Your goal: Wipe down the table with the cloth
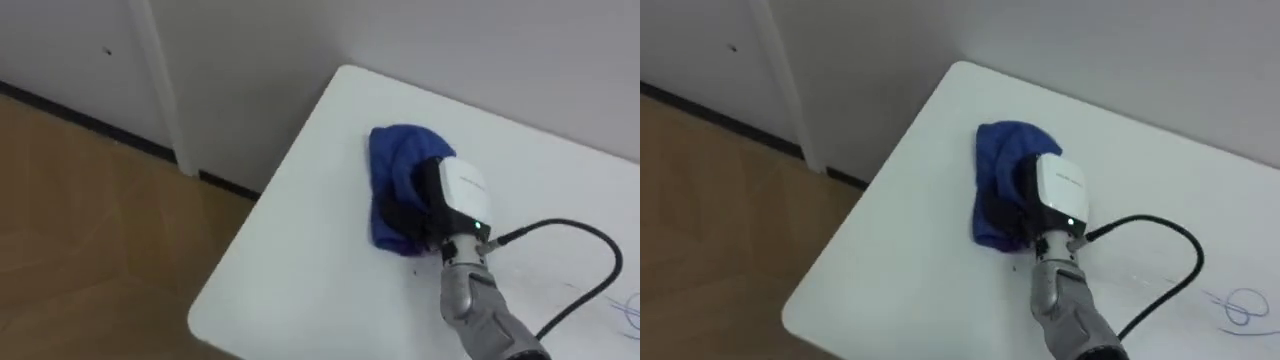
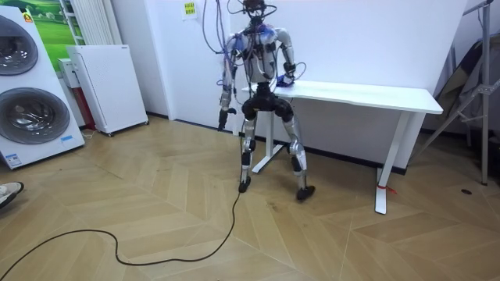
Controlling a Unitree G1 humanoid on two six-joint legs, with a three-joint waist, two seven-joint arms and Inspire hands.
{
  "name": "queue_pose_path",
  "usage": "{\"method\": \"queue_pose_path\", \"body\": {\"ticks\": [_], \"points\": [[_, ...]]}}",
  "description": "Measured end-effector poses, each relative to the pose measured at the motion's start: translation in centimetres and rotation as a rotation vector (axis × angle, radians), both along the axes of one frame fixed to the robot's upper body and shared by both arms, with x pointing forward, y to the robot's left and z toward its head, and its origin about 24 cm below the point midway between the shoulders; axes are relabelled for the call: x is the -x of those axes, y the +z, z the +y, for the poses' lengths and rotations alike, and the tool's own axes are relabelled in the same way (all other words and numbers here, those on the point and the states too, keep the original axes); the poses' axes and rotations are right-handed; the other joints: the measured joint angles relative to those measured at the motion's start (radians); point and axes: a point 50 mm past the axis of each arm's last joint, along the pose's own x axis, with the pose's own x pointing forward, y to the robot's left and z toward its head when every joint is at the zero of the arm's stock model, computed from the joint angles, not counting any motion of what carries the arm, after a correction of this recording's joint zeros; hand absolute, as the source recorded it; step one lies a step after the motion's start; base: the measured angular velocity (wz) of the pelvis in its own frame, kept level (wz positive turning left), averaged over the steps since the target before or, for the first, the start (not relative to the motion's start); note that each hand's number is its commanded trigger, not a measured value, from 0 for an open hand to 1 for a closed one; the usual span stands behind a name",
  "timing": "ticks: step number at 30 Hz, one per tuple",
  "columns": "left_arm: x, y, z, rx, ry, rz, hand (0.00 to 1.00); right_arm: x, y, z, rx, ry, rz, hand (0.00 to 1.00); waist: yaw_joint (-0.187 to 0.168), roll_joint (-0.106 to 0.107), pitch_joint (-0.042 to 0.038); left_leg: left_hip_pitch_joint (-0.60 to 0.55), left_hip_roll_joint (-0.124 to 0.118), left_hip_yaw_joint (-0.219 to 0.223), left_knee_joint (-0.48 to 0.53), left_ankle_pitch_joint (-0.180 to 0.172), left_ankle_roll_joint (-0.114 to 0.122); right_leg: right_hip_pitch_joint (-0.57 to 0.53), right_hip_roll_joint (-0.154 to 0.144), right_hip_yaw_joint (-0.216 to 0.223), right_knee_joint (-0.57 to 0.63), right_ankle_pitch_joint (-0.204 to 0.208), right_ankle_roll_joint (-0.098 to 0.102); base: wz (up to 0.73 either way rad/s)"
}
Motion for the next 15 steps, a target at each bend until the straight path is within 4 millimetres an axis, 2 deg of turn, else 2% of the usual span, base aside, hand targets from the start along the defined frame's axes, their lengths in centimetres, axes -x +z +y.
{"method": "queue_pose_path", "body": {"ticks": [1, 2, 3, 4, 5, 6, 7, 8, 9, 10, 11, 12, 13, 14, 15], "points": [[0.2, 0.3, 0.6, -0.025, 0.001, -0.002, 0.0, 1.2, -0.6, -0.9, -0.012, -0.041, -0.001, 1.0, -0.015, -0.008, -0.0042, 0.018, 0.022, 0.006, 0.001, 0.002, -0.036, 0.01, 0.017, -0.022, -0.023, 0.041, 0.004, 0.62], [0.4, 0.4, 0.8, -0.035, 0.009, -0.003, 0.0, 1.8, -0.8, -1.3, -0.013, -0.064, -0.001, 1.0, -0.018, -0.008, -0.0064, 0.034, 0.034, 0.013, 0.001, 0.002, -0.053, 0.01, 0.026, -0.043, -0.019, 0.028, 0.034, 0.09], [1.6, 0.5, 1.0, -0.041, 0.034, 0.008, 0.0, 3.1, -1.4, -2.3, 0.002, -0.105, 0.009, 1.0, -0.027, 0.008, -0.0245, 0.057, 0.072, 0.027, -0.01, 0.013, -0.086, 0.015, 0.064, -0.055, 0.015, -0.018, 0.085, -0.23], [2.3, 0.3, 0.8, -0.035, 0.051, 0.019, 0.0, 3.7, -1.4, -3.5, 0.027, -0.138, -0.002, 1.0, -0.054, 0.029, -0.029, 0.078, 0.115, 0.049, -0.046, 0.045, -0.123, 0.011, 0.104, -0.065, 0.029, -0.058, 0.078, -0.24], [2.6, 0.3, 0.7, -0.031, 0.055, 0.026, 0.0, 4.0, -1.4, -4.4, 0.046, -0.16, -0.007, 1.0, -0.067, 0.035, -0.0272, 0.084, 0.131, 0.058, -0.071, 0.064, -0.131, 0.008, 0.12, -0.07, 0.04, -0.074, 0.073, 0.0], [2.3, 0.2, 0.4, -0.023, 0.055, 0.016, 0.0, 4.9, -1.3, -6.4, 0.082, -0.218, -0.007, 1.0, -0.092, 0.027, -0.0282, 0.087, 0.144, 0.078, -0.105, 0.119, -0.128, -0.015, 0.13, -0.081, 0.069, -0.096, 0.053, 0.16], [2.2, 0.2, 0.4, -0.023, 0.055, 0.007, 0.0, 6.2, -1.6, -8.0, 0.109, -0.274, 0.017, 1.0, -0.106, 0.017, -0.0291, 0.086, 0.149, 0.109, -0.121, 0.171, -0.111, -0.025, 0.136, -0.082, 0.079, -0.119, 0.038, 0.23], [2.3, 0.2, 0.4, -0.023, 0.059, 0.004, 0.0, 6.8, -1.8, -8.8, 0.12, -0.3, 0.035, 1.0, -0.114, 0.011, -0.0312, 0.086, 0.152, 0.122, -0.126, 0.194, -0.099, -0.023, 0.143, -0.082, 0.081, -0.13, 0.029, 0.28], [2.5, 0.2, 0.4, -0.022, 0.068, 0.003, 0.0, 8.1, -2.1, -10.0, 0.135, -0.349, 0.068, 1.0, -0.134, -0.001, -0.0336, 0.084, 0.151, 0.134, -0.135, 0.22, -0.088, -0.015, 0.16, -0.082, 0.08, -0.154, 0.02, 0.31], [2.5, 0.2, 0.2, -0.017, 0.071, -0.001, 0.0, 8.5, -2.2, -10.4, 0.136, -0.37, 0.078, 1.0, -0.146, -0.003, -0.0317, 0.085, 0.148, 0.137, -0.138, 0.221, -0.089, -0.008, 0.172, -0.081, 0.076, -0.158, 0.015, 0.41], [2.5, 0.0, -0.2, -0.005, 0.069, 0.0, 0.0, 9.3, -2.5, -10.9, 0.132, -0.405, 0.1, 1.0, -0.161, -0.002, -0.0336, 0.088, 0.137, 0.156, -0.143, 0.22, -0.089, -0.002, 0.191, -0.076, 0.073, -0.162, 0.007, 0.32], [2.7, -0.2, -0.7, 0.008, 0.064, 0.009, 0.0, 9.7, -2.6, -11.3, 0.13, -0.428, 0.108, 1.0, -0.167, -0.008, -0.0315, 0.09, 0.111, 0.163, -0.149, 0.219, -0.089, -0.002, 0.2, -0.065, 0.069, -0.16, -0.005, 0.24], [2.8, -0.3, -1.1, 0.018, 0.049, 0.019, 0.0, 9.7, -2.6, -11.4, 0.116, -0.441, 0.111, 1.0, -0.169, -0.008, -0.0314, 0.09, 0.081, 0.167, -0.16, 0.208, -0.088, -0.004, 0.217, -0.042, 0.048, -0.15, -0.016, 0.08], [2.8, -0.4, -1.3, 0.022, 0.041, 0.024, 0.0, 9.5, -2.6, -11.3, 0.103, -0.442, 0.114, 1.0, -0.167, -0.006, -0.0317, 0.09, 0.061, 0.166, -0.166, 0.198, -0.082, -0.005, 0.227, -0.026, 0.036, -0.142, -0.023, 0.0], [2.7, -0.5, -1.6, 0.027, 0.024, 0.026, 0.0, 8.9, -2.5, -11.2, 0.081, -0.439, 0.112, 1.0, -0.161, 0.001, -0.0314, 0.092, 0.016, 0.159, -0.174, 0.174, -0.06, -0.009, 0.231, -0.011, 0.016, -0.124, -0.028, -0.28]]}}
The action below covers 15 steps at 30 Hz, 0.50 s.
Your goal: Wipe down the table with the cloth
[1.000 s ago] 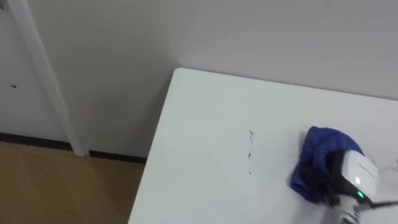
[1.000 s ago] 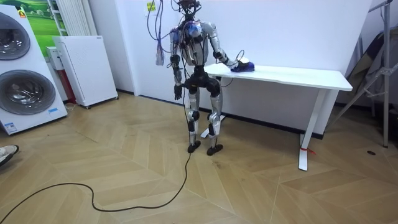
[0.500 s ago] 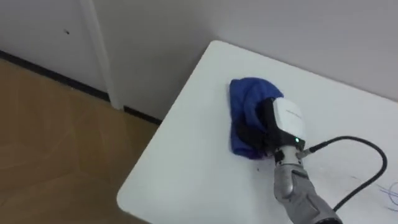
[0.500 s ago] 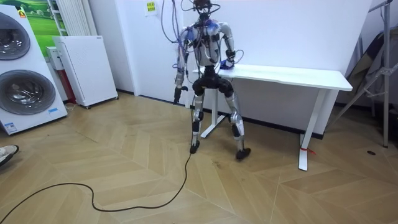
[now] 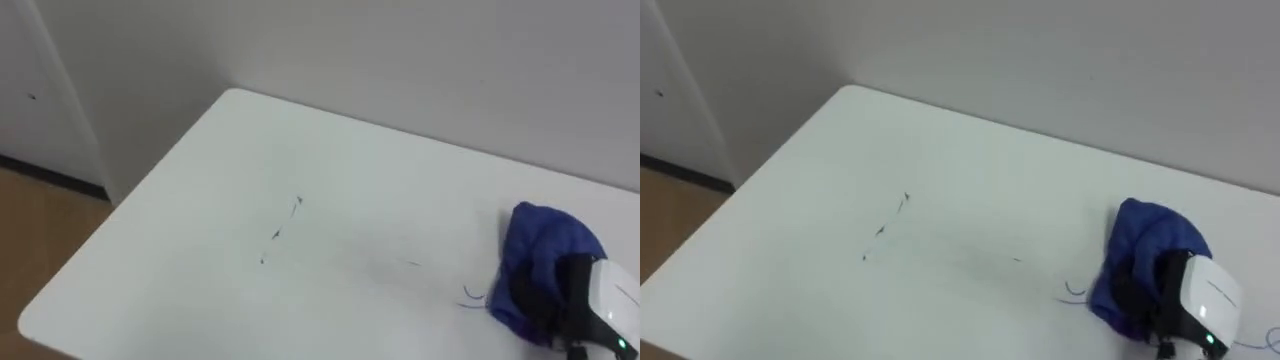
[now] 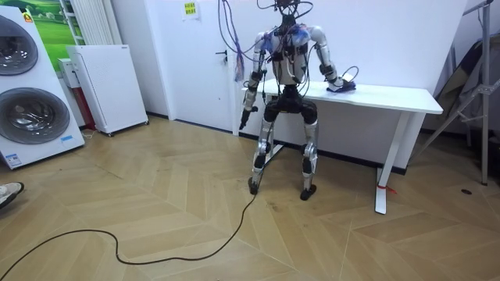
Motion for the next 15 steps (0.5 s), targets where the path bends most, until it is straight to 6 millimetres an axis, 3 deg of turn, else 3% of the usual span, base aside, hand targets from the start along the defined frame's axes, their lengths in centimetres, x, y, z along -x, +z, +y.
{"method": "queue_pose_path", "body": {"ticks": [1, 2, 4, 6, 8, 10, 12, 14, 15], "points": [[0.0, -0.1, -0.4, 0.008, -0.02, 0.006, 0.0, -1.0, 0.4, 0.0, -0.004, 0.005, -0.009, 1.0, 0.022, 0.015, 0.0033, 0.009, -0.041, -0.015, 0.0, -0.02, 0.027, -0.008, 0.008, 0.032, -0.017, 0.02, -0.005, -0.47], [0.0, -0.2, -0.6, 0.015, -0.022, 0.006, 0.0, -1.4, 0.6, -0.1, -0.002, 0.008, -0.012, 1.0, 0.032, 0.029, 0.0046, 0.013, -0.051, -0.021, -0.002, -0.033, 0.036, -0.014, 0.015, 0.046, -0.024, 0.032, -0.008, -0.97], [0.3, -0.4, -1.1, 0.039, 0.01, 0.009, 0.0, -4.1, 1.8, 0.6, -0.006, 0.051, -0.059, 1.0, 0.091, 0.081, 0.0068, 0.016, -0.076, -0.071, -0.016, -0.068, 0.046, -0.041, 0.045, 0.112, -0.046, 0.08, -0.018, -1.21], [0.4, -0.5, -1.1, 0.043, 0.022, 0.01, 0.0, -5.8, 2.6, 2.0, -0.004, 0.116, -0.077, 1.0, 0.121, 0.102, 0.0086, 0.019, -0.083, -0.057, -0.033, -0.07, 0.052, -0.072, 0.06, 0.125, -0.047, 0.108, -0.033, -1.02], [0.8, -0.6, -1.2, 0.041, 0.031, 0.026, 0.0, -6.7, 3.0, 4.0, -0.014, 0.214, -0.081, 1.0, 0.123, 0.114, 0.012, 0.03, -0.081, -0.054, -0.053, -0.065, 0.052, -0.078, 0.085, 0.127, -0.044, 0.11, -0.052, -0.68], [0.9, -0.8, -1.7, 0.056, 0.061, 0.026, 0.0, -7.2, 3.4, 6.2, -0.004, 0.317, -0.078, 1.0, 0.114, 0.105, 0.0159, 0.032, -0.081, -0.071, -0.067, -0.061, 0.048, -0.1, 0.099, 0.141, -0.026, 0.104, -0.07, -0.32], [0.7, -0.8, -2.0, 0.065, 0.069, 0.015, 0.0, -7.5, 3.5, 7.6, -0.02, 0.37, -0.083, 1.0, 0.1, 0.096, 0.0157, 0.03, -0.082, -0.095, -0.073, -0.061, 0.047, -0.106, 0.115, 0.15, -0.033, 0.098, -0.073, -0.14], [0.1, -0.7, -2.0, 0.062, 0.058, 0.001, 0.0, -7.4, 3.3, 8.0, -0.022, 0.389, -0.074, 1.0, 0.079, 0.086, 0.0152, 0.026, -0.084, -0.13, -0.08, -0.061, 0.047, -0.103, 0.121, 0.143, -0.039, 0.095, -0.078, 0.04], [-0.3, -0.5, -2.0, 0.06, 0.051, -0.02, 0.0, -7.0, 2.9, 8.0, -0.029, 0.391, -0.055, 1.0, 0.068, 0.072, 0.0102, 0.028, -0.086, -0.145, -0.088, -0.059, 0.049, -0.101, 0.126, 0.142, -0.046, 0.096, -0.08, 0.07]]}}
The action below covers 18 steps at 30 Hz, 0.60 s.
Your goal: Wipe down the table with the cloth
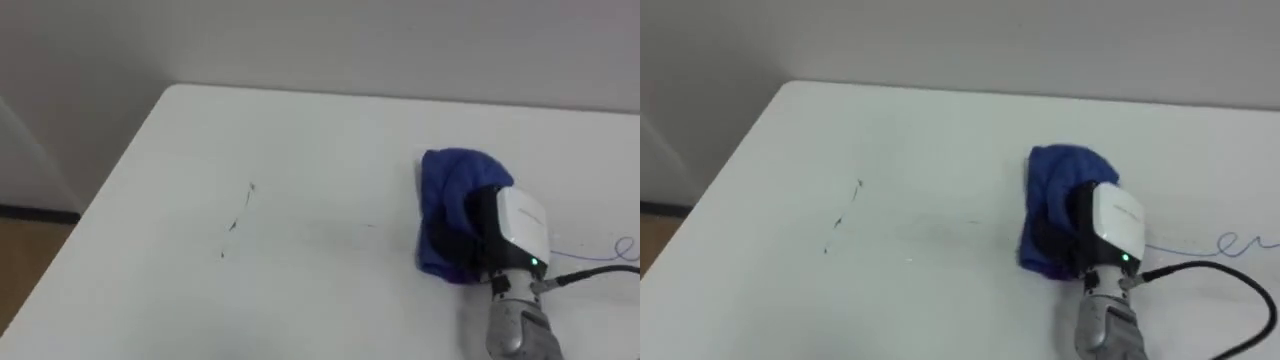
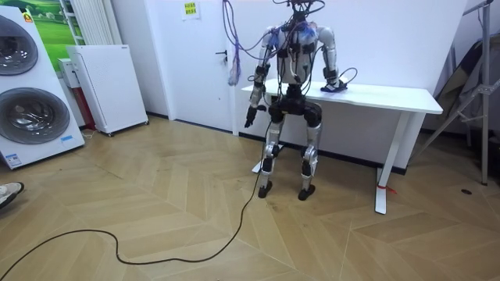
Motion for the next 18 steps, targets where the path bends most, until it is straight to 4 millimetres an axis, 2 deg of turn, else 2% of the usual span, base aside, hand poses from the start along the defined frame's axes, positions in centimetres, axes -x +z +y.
{"method": "queue_pose_path", "body": {"ticks": [2, 3, 4, 6, 10, 13, 15, 18], "points": [[-0.2, 0.2, 0.0, -0.004, -0.004, -0.02, 0.0, 0.4, -0.4, 0.1, -0.004, 0.01, 0.007, 1.0, -0.02, -0.005, -0.0001, 0.006, 0.0, -0.011, -0.001, 0.002, 0.002, 0.012, 0.002, -0.006, -0.003, 0.0, -0.007, 0.17], [-0.3, 0.2, 0.0, -0.007, -0.012, -0.022, 0.0, 1.4, -0.9, -0.3, -0.001, 0.004, 0.016, 1.0, -0.032, -0.01, -0.0069, 0.015, 0.0, -0.011, -0.003, 0.002, 0.003, 0.037, 0.001, -0.013, -0.019, 0.0, -0.008, 0.3], [-0.4, 0.2, 0.0, -0.008, -0.014, -0.024, 0.0, 2.0, -1.2, -0.7, 0.005, -0.004, 0.02, 1.0, -0.035, -0.017, -0.004, 0.023, 0.0, -0.011, -0.004, 0.002, 0.003, 0.052, 0.001, -0.013, -0.026, -0.001, -0.007, 0.55], [-0.2, 0.2, 0.3, -0.022, -0.01, -0.021, 0.0, 5.0, -2.0, -2.9, 0.032, -0.09, 0.014, 1.0, -0.063, -0.031, -0.0067, 0.041, -0.012, -0.008, -0.011, 0.002, 0.011, 0.099, -0.013, -0.008, -0.047, -0.017, 0.014, 0.66], [1.0, 0.4, 1.3, -0.066, 0.043, 0.003, 0.0, 8.9, -2.3, -5.6, 0.082, -0.27, -0.023, 1.0, -0.065, -0.038, -0.009, 0.057, -0.035, -0.003, -0.014, -0.008, 0.033, 0.125, -0.034, -0.012, -0.053, -0.027, 0.034, 0.16], [1.0, 0.6, 1.7, -0.091, 0.069, -0.01, 0.0, 9.8, -2.5, -6.1, 0.099, -0.311, -0.023, 1.0, -0.076, -0.042, -0.0105, 0.068, -0.049, -0.003, -0.015, -0.008, 0.034, 0.149, -0.051, -0.055, -0.054, -0.034, 0.044, 0.18], [0.5, 0.6, 1.7, -0.099, 0.065, -0.023, 0.0, 9.7, -2.6, -5.9, 0.096, -0.306, -0.019, 1.0, -0.068, -0.042, -0.0105, 0.074, -0.049, -0.003, -0.016, -0.012, 0.042, 0.153, -0.051, -0.055, -0.056, -0.034, 0.045, -0.02], [-0.1, 0.4, 1.1, -0.09, 0.035, -0.029, 0.0, 8.2, -2.6, -5.2, 0.083, -0.3, -0.01, 1.0, -0.057, -0.04, -0.0102, 0.084, -0.048, -0.001, -0.026, -0.015, 0.048, 0.152, -0.045, -0.048, -0.05, -0.032, 0.041, -0.16]]}}
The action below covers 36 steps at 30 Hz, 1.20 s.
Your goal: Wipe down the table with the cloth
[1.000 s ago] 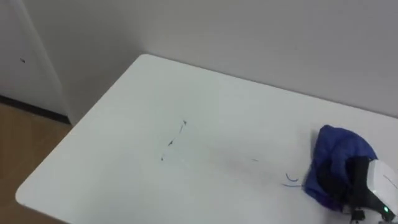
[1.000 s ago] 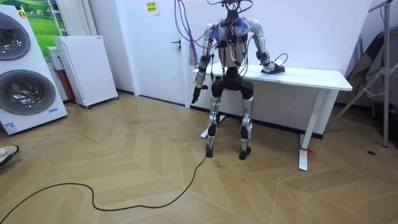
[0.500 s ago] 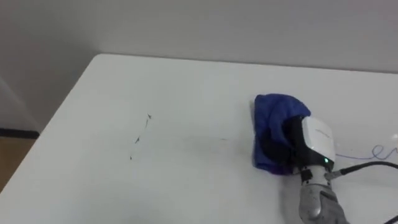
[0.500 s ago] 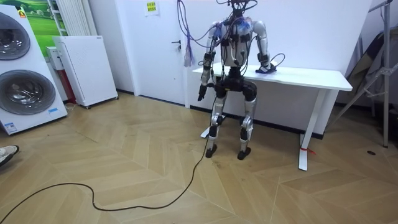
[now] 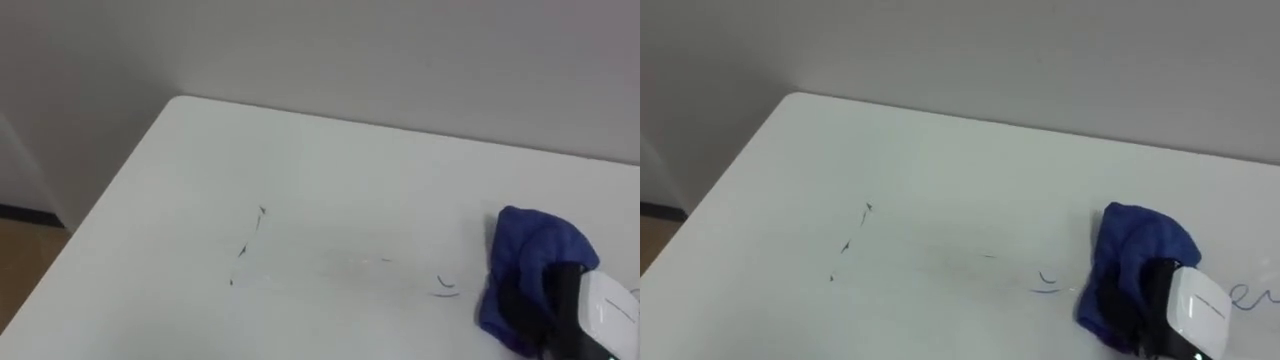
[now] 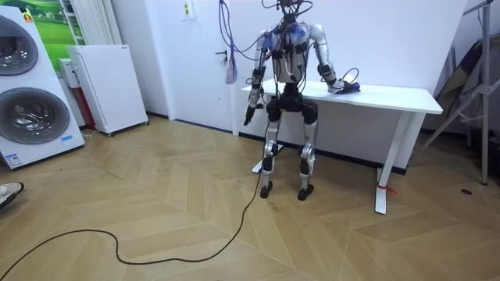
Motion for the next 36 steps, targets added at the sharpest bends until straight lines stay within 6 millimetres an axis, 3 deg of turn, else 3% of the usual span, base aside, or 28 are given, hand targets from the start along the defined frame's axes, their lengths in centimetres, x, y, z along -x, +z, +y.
{"method": "queue_pose_path", "body": {"ticks": [3, 5, 6, 7, 10, 12, 15, 17, 19, 22, 23, 25, 28, 31, 34, 36], "points": [[-0.3, -0.4, -0.8, 0.023, -0.025, 0.017, 0.0, -2.7, 0.5, 2.0, -0.023, 0.046, 0.03, 1.0, 0.048, 0.003, 0.0027, 0.003, 0.0, -0.018, -0.003, -0.008, 0.001, -0.025, 0.02, 0.023, 0.005, 0.019, -0.017, -0.52], [-0.2, -0.6, -1.2, 0.037, -0.03, 0.034, 0.0, -4.9, 1.3, 4.1, -0.023, 0.165, 0.061, 1.0, 0.074, 0.003, 0.0085, 0.001, -0.001, -0.037, -0.003, -0.009, 0.002, -0.04, 0.034, 0.026, 0.005, 0.03, -0.03, -0.56], [-0.3, -0.8, -1.5, 0.043, -0.042, 0.045, 0.0, -6.2, 2.0, 6.1, -0.034, 0.261, 0.068, 1.0, 0.096, 0.002, 0.0112, -0.005, -0.002, -0.053, -0.003, -0.01, 0.003, -0.052, 0.041, 0.026, 0.005, 0.031, -0.033, -0.26], [-0.3, -0.9, -1.7, 0.05, -0.045, 0.048, 0.0, -7.4, 2.8, 8.4, -0.057, 0.37, 0.066, 1.0, 0.111, 0.001, 0.0219, -0.012, -0.001, -0.071, -0.001, -0.009, 0.002, -0.056, 0.048, 0.025, 0.002, 0.027, -0.036, -0.14], [-0.4, -1.0, -2.3, 0.07, -0.056, 0.052, 0.0, -9.1, 3.6, 12.1, -0.08, 0.542, 0.072, 1.0, 0.122, 0.005, 0.0279, -0.038, 0.001, -0.122, 0.004, -0.002, 0.001, -0.071, 0.056, 0.015, 0.001, 0.021, -0.046, 0.24], [0.7, -1.1, -3.0, 0.086, -0.051, 0.07, 0.0, -9.1, 3.7, 12.4, -0.067, 0.578, 0.078, 1.0, 0.12, 0.015, 0.0262, -0.045, 0.001, -0.136, 0.004, -0.001, 0.0, -0.07, 0.055, 0.007, 0.001, 0.022, -0.051, 0.25], [2.2, -1.0, -2.9, 0.09, -0.026, 0.102, 0.0, -7.8, 2.9, 11.3, -0.074, 0.568, 0.053, 1.0, 0.085, 0.013, 0.0249, -0.044, 0.0, -0.136, 0.006, 0.0, 0.001, -0.049, 0.049, -0.005, -0.007, 0.013, -0.046, 0.33], [2.0, -0.9, -2.3, 0.072, -0.021, 0.098, 0.0, -6.1, 2.1, 9.6, -0.08, 0.502, 0.025, 1.0, 0.059, 0.008, 0.0233, -0.034, -0.006, -0.123, 0.008, 0.005, 0.007, -0.027, 0.04, -0.003, -0.021, 0.005, -0.034, 0.59], [1.8, -0.7, -0.9, 0.022, -0.009, 0.108, 0.0, -2.6, 1.3, 5.6, -0.042, 0.334, -0.01, 1.0, 0.048, 0.002, 0.0215, -0.026, -0.023, -0.083, 0.007, 0.01, 0.015, -0.002, 0.016, -0.002, -0.02, -0.012, -0.014, 0.48], [1.9, 0.1, 1.5, -0.042, 0.046, 0.083, 0.0, 1.7, 0.9, 1.2, 0.041, 0.113, -0.033, 1.0, 0.026, -0.004, 0.0219, -0.024, -0.038, -0.034, 0.007, 0.013, 0.02, 0.016, -0.002, 0.017, -0.019, -0.022, 0.0, 0.16], [1.8, 0.3, 1.9, -0.054, 0.045, 0.079, 0.0, 2.4, 0.8, 0.6, 0.048, 0.075, -0.03, 1.0, 0.023, -0.009, 0.0209, -0.025, -0.038, -0.029, 0.007, 0.014, 0.02, 0.014, -0.001, 0.023, -0.019, -0.022, 0.0, 0.0], [1.6, 0.8, 2.9, -0.083, 0.035, 0.064, 0.0, 4.2, 0.2, -1.4, 0.088, -0.025, 0.008, 1.0, 0.002, -0.021, 0.0063, -0.02, -0.037, -0.023, 0.011, 0.009, 0.027, 0.021, -0.001, 0.027, -0.018, -0.022, 0.001, 0.02], [0.8, 0.7, 2.2, -0.063, 0.006, 0.041, 0.0, 4.9, 0.1, -2.8, 0.115, -0.06, 0.043, 1.0, -0.01, -0.014, 0.001, -0.005, -0.038, -0.027, 0.012, 0.0, 0.039, 0.045, -0.002, 0.029, -0.019, -0.02, 0.004, 0.06], [0.7, 0.3, 1.1, -0.045, -0.036, 0.053, 0.0, 4.2, -0.2, -2.4, 0.082, -0.068, 0.051, 1.0, -0.001, -0.009, -0.0018, 0.013, -0.037, -0.026, 0.012, -0.001, 0.038, 0.054, 0.002, 0.037, -0.017, -0.018, 0.001, -0.08], [0.9, -0.4, -0.5, -0.007, -0.049, 0.065, 0.0, 1.6, -0.2, -0.7, 0.009, -0.064, 0.049, 1.0, 0.018, -0.008, -0.0013, 0.015, -0.033, -0.028, 0.011, -0.002, 0.037, 0.034, 0.019, 0.059, -0.016, 0.003, -0.011, -0.48], [0.9, -0.7, -1.4, 0.016, -0.047, 0.071, 0.0, -0.5, 0.0, 0.7, -0.024, -0.027, 0.063, 1.0, 0.043, -0.006, 0.0002, 0.014, -0.031, -0.046, 0.011, -0.006, 0.038, 0.012, 0.031, 0.047, -0.015, 0.023, -0.025, -0.86]]}}
